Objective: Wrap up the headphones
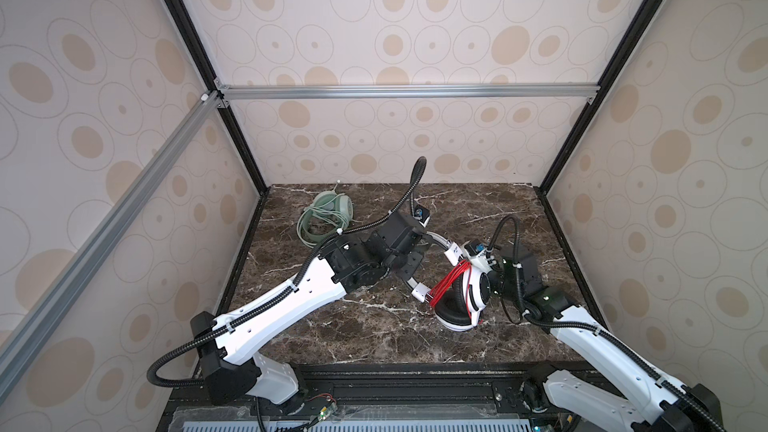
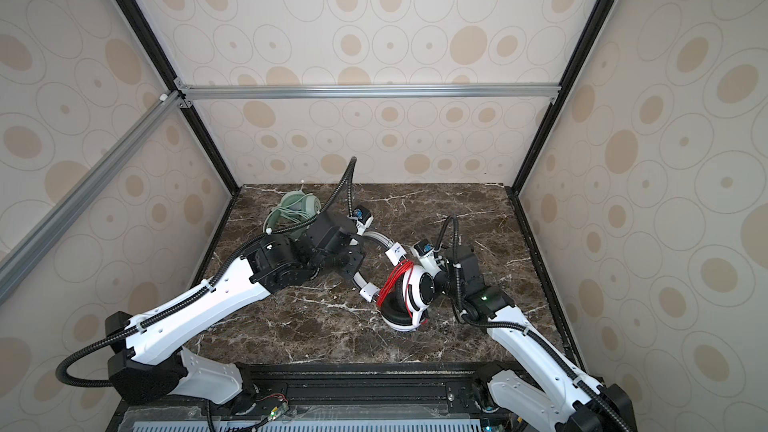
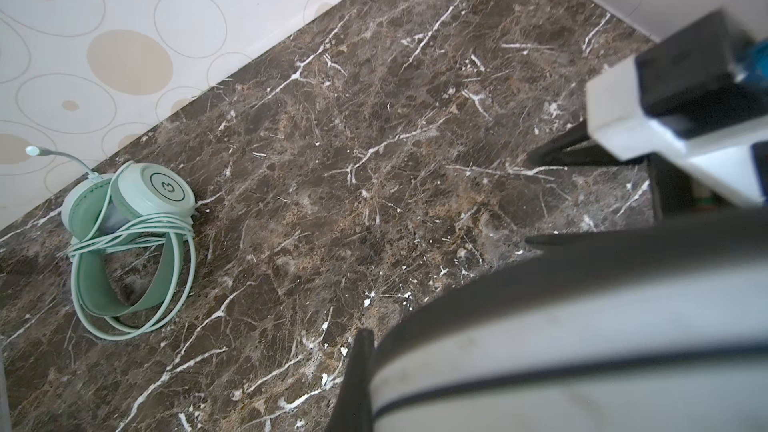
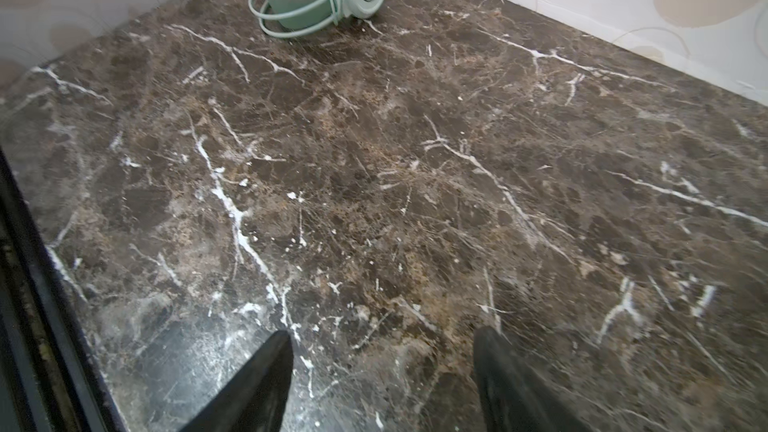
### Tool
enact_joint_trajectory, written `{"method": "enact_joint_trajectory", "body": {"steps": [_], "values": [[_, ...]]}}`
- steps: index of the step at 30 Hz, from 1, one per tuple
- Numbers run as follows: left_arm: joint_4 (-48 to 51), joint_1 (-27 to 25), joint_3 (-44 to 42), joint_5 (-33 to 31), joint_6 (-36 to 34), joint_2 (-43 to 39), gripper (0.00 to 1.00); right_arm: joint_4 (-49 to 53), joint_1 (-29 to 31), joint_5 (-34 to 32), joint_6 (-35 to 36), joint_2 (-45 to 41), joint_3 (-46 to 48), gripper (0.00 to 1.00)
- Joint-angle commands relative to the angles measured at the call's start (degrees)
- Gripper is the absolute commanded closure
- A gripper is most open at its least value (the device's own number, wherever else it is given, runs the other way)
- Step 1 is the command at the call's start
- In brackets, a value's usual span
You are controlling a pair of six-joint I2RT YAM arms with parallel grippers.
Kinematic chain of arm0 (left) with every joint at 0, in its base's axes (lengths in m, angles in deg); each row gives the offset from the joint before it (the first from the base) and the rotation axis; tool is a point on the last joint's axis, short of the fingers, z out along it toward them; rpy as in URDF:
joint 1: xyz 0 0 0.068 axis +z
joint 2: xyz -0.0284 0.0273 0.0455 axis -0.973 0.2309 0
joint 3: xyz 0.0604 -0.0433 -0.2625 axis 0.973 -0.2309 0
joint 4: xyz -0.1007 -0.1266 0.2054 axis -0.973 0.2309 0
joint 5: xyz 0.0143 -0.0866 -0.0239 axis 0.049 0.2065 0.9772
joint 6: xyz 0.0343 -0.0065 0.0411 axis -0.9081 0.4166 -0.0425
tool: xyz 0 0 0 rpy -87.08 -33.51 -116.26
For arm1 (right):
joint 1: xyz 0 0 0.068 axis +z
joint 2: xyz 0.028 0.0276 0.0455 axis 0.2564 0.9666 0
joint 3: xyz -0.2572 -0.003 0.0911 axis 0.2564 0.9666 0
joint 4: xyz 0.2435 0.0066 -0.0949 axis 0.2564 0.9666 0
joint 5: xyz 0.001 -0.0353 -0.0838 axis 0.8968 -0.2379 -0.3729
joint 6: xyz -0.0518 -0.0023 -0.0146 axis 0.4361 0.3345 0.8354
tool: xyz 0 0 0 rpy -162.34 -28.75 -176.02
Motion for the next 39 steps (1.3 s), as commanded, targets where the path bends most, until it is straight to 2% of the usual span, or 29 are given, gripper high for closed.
{"method": "enact_joint_trajectory", "body": {"steps": [1, 5, 10, 12, 17, 20, 23, 26, 30, 39], "values": [[-2.5, 1.2, 4.4, 6.0, 1.5, 0.1, 1.0, -11.2, -0.2, 6.6, -3.7, -0.2, 0.6, 0.35], [-2.6, 2.9, 7.2, 7.9, 2.3, 0.8, 1.0, -19.0, -0.3, 11.3, -6.6, 1.4, 3.2, 0.47], [-3.2, 5.4, 10.4, 10.9, 3.4, 1.3, 1.0, -28.5, -0.3, 17.2, -11.8, 4.5, 6.1, 0.74], [-3.2, 6.3, 11.4, 11.8, 3.6, 1.7, 1.0, -29.7, -0.3, 18.2, -12.7, 5.3, 6.3, 0.79], [-3.2, 7.9, 13.1, 13.0, 4.1, 2.8, 1.0, -29.9, -0.3, 17.5, -12.8, 4.6, 7.3, 0.8], [-3.4, 8.6, 13.5, 13.5, 4.3, 3.2, 1.0, -28.9, -0.3, 14.9, -12.6, 3.0, 8.2, 0.78], [-3.3, 9.3, 14.2, 14.0, 4.7, 3.6, 1.0, -25.2, -0.7, 10.4, -11.9, 0.7, 9.2, 0.56], [-3.1, 9.6, 15.2, 14.4, 4.9, 4.1, 1.0, -22.7, -2.7, 9.5, -12.5, -2.2, 10.9, 0.44], [-2.7, 9.8, 16.4, 14.6, 5.0, 4.6, 1.0, -23.4, -5.5, 12.6, -14.5, -7.2, 14.2, 0.41], [-2.5, 10.1, 17.1, 14.9, 5.0, 5.1, 1.0, -24.2, -6.1, 18.0, -13.8, -19.5, 19.3, 0.36]]}}
